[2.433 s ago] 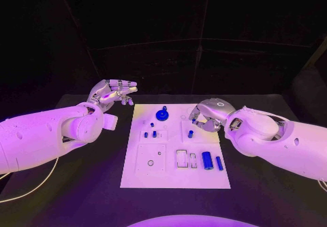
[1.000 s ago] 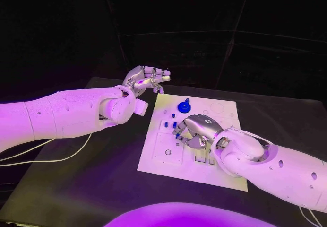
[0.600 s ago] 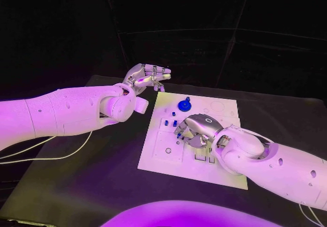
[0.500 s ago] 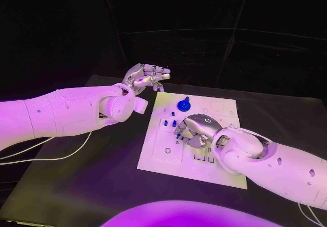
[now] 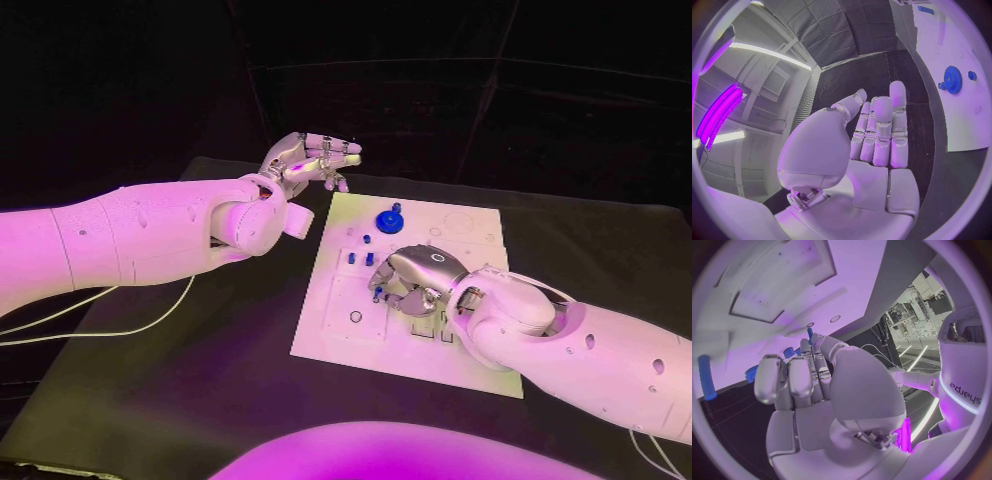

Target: Assemble the parts on the task board

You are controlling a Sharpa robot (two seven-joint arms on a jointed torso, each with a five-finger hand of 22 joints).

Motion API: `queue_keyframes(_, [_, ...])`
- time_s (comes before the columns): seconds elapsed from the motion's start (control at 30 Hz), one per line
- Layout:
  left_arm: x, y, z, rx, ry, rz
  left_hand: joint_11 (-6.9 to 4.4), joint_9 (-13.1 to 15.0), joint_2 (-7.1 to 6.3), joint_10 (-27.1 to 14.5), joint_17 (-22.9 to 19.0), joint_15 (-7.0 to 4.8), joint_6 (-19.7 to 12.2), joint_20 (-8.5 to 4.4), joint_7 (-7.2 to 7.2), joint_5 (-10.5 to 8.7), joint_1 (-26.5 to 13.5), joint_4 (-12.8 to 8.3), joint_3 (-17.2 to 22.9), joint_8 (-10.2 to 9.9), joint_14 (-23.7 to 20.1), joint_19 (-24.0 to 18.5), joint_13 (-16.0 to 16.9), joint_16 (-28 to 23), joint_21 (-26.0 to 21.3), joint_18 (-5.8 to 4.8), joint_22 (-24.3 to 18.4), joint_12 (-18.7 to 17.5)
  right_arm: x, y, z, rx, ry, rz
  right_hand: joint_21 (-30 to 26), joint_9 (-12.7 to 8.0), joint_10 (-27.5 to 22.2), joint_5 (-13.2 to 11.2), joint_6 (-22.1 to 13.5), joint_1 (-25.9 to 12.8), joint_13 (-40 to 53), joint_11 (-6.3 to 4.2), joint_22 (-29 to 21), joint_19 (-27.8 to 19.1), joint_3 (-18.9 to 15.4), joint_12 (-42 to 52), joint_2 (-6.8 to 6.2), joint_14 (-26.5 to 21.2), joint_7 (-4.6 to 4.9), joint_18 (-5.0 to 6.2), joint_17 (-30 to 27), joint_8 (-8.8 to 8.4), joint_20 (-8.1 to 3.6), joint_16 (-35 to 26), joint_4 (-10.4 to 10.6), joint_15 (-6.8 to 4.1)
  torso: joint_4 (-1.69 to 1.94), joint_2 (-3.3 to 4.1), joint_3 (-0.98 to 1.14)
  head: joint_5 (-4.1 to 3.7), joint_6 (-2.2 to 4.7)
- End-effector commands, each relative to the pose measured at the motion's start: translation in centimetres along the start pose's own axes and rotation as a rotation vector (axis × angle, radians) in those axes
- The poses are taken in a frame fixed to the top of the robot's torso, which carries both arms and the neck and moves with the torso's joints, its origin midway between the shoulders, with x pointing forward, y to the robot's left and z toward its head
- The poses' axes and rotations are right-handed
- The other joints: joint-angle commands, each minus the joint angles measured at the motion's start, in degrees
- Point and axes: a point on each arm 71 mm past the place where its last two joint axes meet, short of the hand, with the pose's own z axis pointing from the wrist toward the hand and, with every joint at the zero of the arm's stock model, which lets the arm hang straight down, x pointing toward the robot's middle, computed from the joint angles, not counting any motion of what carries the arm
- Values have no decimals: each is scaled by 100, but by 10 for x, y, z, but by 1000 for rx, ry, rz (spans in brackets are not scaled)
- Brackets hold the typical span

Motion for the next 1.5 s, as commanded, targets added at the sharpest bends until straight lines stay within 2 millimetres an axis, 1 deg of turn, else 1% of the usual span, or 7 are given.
queue_keyframes(0.03, [1, -1, 1, 4, 12, -9, 5, -9, 42, -39, -4, 9, -49, 12, -2, 30, -5, 5, -39, -1, -45, 43, -7, -30, -29, 76, -5, 28, 1, 1, 0, -14, 20, -6, 29, -5, 0, 16, -5, -44, -9, 25, 7, 23, 22, -28, -14, 207, 36, -71, -1, -16, 14, 23, -17, -17, 0, 2, 2, 12, -7])
queue_keyframes(0.43, [1, -1, 0, 3, 12, -9, 5, -9, 42, -39, -4, 9, -49, 12, -2, 30, -5, 5, -39, -1, -45, 43, -7, -30, -29, 76, -5, 28, 3, 2, -1, -14, 32, -6, 34, -6, -1, 14, -6, -53, -9, 27, 14, 27, 21, -30, -14, 208, 37, -73, 3, -17, 16, 29, -16, -15, -3, 15, 1, 30, -35])
queue_keyframes(0.47, [1, -1, 0, 3, 12, -9, 5, -9, 42, -39, -4, 9, -49, 12, -2, 30, -5, 5, -39, -1, -45, 43, -7, -30, -29, 76, -5, 28, 3, 2, -1, -14, 33, -6, 34, -6, -1, 14, -6, -53, -9, 27, 14, 27, 21, -30, -14, 208, 37, -73, 3, -17, 16, 29, -16, -15, 1, 4, 1, 27, -60])
queue_keyframes(0.57, [1, -1, 0, 2, 12, -9, 5, -9, 42, -39, -4, 9, -49, 12, -2, 30, -5, 5, -39, -1, -45, 43, -7, -30, -29, 76, -5, 28, 3, 2, -1, -16, 35, -6, 34, -6, -1, 14, -6, -53, -9, 27, 14, 27, 21, -30, -14, 208, 37, -73, 3, -17, 16, 29, -16, -15, 3, 10, 2, 36, -67])
queue_keyframes(1.03, [1, -1, 1, 1, 13, -9, 7, -9, 42, -46, -11, 12, -55, 14, 0, 29, -9, 9, -50, -1, -49, 44, -8, -32, -35, 76, -10, 32, 6, 2, 2, -4, 64, -43, 33, -9, -15, 1, -18, -82, -10, 33, 11, 18, 15, -43, -26, 206, 40, -71, -3, -27, 22, 35, -17, -9, -8, 5, 0, 39, -59])
queue_keyframes(1.33, [1, -1, 1, -1, 15, -11, 7, -9, 42, -46, -11, 12, -55, 14, 0, 29, -9, 9, -50, -1, -49, 44, -8, -32, -35, 76, -10, 32, 8, 2, 3, 9, 87, -69, 33, -17, -48, -22, -49, -125, -14, 43, 9, 6, 4, -69, -48, 201, 48, -69, -10, -48, 32, 45, -19, 0, 2, -2, -2, 20, -64])
queue_keyframes(1.5, [1, -1, 0, -3, 15, -11, 8, -10, 43, -51, -12, 13, -60, 15, 1, 29, -9, 10, -56, -1, -50, 45, -9, -31, -39, 76, -14, 34, 8, 2, 4, 9, 82, -72, -36, -42, -192, -35, -160, -199, -29, 87, -82, -87, 4, -160, -79, 180, 87, -44, -54, -113, 59, 36, -12, 37, 6, -1, 2, 23, -59])
